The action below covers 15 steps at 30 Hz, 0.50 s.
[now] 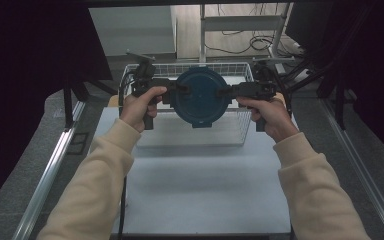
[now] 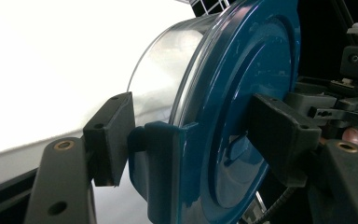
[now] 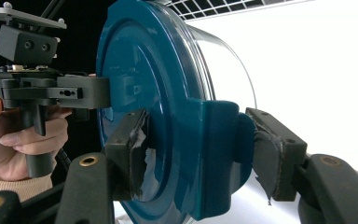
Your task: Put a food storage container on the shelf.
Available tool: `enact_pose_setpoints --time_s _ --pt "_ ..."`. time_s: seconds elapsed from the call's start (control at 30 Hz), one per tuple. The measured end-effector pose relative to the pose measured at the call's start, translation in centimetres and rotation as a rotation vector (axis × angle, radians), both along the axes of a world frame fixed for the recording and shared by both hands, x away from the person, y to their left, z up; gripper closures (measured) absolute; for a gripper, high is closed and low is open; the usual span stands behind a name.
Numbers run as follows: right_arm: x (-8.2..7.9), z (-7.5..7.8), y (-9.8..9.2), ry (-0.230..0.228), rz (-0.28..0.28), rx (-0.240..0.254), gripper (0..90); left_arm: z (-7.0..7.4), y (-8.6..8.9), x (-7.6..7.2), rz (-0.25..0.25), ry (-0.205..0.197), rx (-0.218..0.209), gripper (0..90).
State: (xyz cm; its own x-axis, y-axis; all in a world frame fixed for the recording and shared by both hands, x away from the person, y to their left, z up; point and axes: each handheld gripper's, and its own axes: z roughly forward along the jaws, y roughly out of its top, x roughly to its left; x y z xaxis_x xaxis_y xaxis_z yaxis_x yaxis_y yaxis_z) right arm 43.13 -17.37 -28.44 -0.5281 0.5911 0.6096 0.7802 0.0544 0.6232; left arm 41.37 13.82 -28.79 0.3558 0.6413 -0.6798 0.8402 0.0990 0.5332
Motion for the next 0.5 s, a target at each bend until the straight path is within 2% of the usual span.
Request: enact_pose_setpoints --time_s 0.17,0.5 --pt "1.3 0.2 0.4 0.008 -0.001 0.0 41.5 0.2 0.5 1.3 0.006 0.004 -0.002 32.8" --pt "3.9 0.7 1.3 0.021 0.001 -0.023 41.5 -0.1 1.3 3.7 0.021 0.023 -0.037 32.9"
